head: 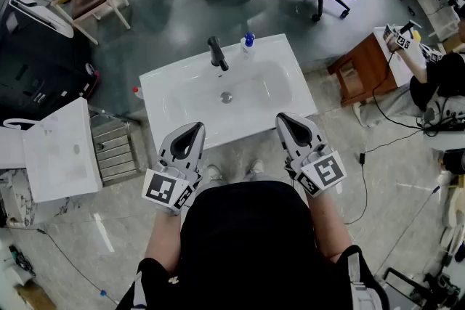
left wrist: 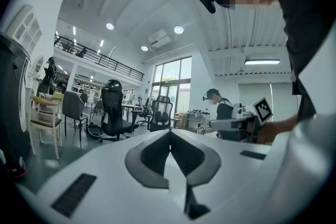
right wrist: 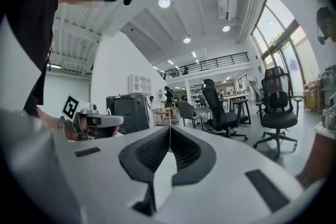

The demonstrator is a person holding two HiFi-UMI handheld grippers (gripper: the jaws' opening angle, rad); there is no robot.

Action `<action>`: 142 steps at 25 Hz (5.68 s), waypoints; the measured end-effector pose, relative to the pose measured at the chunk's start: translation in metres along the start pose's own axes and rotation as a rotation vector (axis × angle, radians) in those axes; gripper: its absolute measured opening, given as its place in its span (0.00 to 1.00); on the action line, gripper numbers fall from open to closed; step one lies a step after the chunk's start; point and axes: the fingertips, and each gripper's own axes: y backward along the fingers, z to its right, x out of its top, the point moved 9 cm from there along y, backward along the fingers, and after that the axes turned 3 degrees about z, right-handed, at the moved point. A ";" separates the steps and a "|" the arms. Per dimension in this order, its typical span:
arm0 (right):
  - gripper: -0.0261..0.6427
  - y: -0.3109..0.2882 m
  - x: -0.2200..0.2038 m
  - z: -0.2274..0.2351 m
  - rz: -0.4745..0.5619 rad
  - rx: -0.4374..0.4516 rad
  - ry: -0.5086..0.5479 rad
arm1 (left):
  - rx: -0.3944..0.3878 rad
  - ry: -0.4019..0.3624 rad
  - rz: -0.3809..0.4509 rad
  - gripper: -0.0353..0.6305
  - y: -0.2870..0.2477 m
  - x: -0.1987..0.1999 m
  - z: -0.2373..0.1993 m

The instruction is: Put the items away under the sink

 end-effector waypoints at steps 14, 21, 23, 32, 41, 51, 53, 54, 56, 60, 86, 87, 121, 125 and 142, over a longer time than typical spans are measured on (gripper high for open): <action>0.09 -0.025 -0.003 -0.030 -0.017 -0.014 0.024 | -0.007 0.026 -0.011 0.09 0.029 -0.007 -0.037; 0.09 -0.040 -0.012 -0.048 -0.024 -0.074 0.000 | -0.056 0.047 -0.025 0.09 0.045 -0.013 -0.064; 0.09 -0.041 -0.017 -0.048 -0.032 -0.098 -0.021 | -0.065 0.050 -0.036 0.09 0.047 -0.016 -0.069; 0.09 -0.055 -0.029 -0.010 -0.068 -0.105 -0.040 | -0.026 0.066 -0.053 0.09 0.024 -0.023 -0.068; 0.10 -0.078 -0.035 0.087 -0.082 0.016 -0.086 | 0.133 0.059 -0.074 0.09 -0.040 -0.026 -0.042; 0.10 -0.105 -0.075 0.174 -0.148 0.153 -0.146 | 0.384 0.067 -0.090 0.09 -0.079 -0.036 -0.011; 0.10 -0.113 -0.086 0.183 -0.166 0.176 -0.156 | 0.426 0.072 -0.095 0.09 -0.081 -0.039 -0.007; 0.10 -0.118 -0.091 0.187 -0.175 0.186 -0.157 | 0.444 0.073 -0.098 0.09 -0.082 -0.040 -0.004; 0.10 -0.126 -0.100 0.194 -0.194 0.200 -0.158 | 0.470 0.075 -0.104 0.09 -0.085 -0.044 0.002; 0.19 -0.142 -0.121 0.204 -0.236 0.218 -0.159 | 0.493 0.088 -0.115 0.09 -0.089 -0.053 0.009; 0.41 -0.260 -0.243 0.215 -0.403 0.159 -0.085 | 0.647 0.221 -0.192 0.09 -0.077 -0.115 0.018; 0.42 -0.262 -0.246 0.214 -0.405 0.155 -0.084 | 0.652 0.225 -0.194 0.09 -0.076 -0.115 0.018; 0.35 -0.274 -0.255 0.206 -0.345 0.049 0.014 | 0.677 0.257 -0.192 0.09 -0.057 -0.127 0.029; 0.35 -0.266 -0.242 0.195 -0.342 0.089 0.012 | 0.669 0.254 -0.178 0.09 -0.046 -0.129 0.031; 0.35 -0.197 -0.168 0.095 -0.310 0.142 0.071 | 0.691 0.229 -0.061 0.09 0.089 -0.127 0.051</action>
